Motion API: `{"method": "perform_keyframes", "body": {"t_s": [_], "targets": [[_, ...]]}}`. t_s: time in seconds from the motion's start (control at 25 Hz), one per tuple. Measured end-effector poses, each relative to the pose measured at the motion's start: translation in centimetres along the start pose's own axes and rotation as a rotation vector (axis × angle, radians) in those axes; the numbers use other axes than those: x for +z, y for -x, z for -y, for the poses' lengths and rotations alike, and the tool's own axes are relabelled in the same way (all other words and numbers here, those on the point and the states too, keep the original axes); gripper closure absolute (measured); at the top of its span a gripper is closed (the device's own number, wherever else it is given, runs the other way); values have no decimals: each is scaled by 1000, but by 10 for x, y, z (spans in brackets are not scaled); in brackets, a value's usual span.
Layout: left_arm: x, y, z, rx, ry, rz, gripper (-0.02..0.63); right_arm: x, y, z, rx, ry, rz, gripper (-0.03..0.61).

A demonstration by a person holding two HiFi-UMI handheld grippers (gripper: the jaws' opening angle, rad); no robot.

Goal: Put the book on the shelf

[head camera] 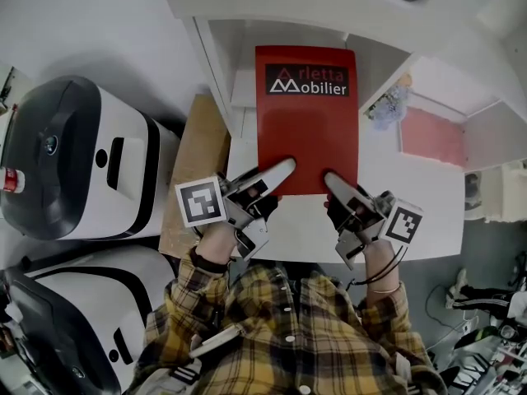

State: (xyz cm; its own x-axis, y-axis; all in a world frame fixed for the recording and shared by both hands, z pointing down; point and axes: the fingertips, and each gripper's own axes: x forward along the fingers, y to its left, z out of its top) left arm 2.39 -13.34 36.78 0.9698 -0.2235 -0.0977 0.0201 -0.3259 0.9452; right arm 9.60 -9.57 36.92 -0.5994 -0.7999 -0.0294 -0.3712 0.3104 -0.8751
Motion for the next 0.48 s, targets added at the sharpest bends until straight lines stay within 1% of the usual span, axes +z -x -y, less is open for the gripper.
{"method": "perform_keyframes", "body": {"t_s": [0.24,0.48], "targets": [[3,-2,-11,15,45,-9,436,2,-5,8,-19,-17,5,365],[26,-9,-44,31,98,5,436,9,-28,41,-34,-70,-2,365]]}}
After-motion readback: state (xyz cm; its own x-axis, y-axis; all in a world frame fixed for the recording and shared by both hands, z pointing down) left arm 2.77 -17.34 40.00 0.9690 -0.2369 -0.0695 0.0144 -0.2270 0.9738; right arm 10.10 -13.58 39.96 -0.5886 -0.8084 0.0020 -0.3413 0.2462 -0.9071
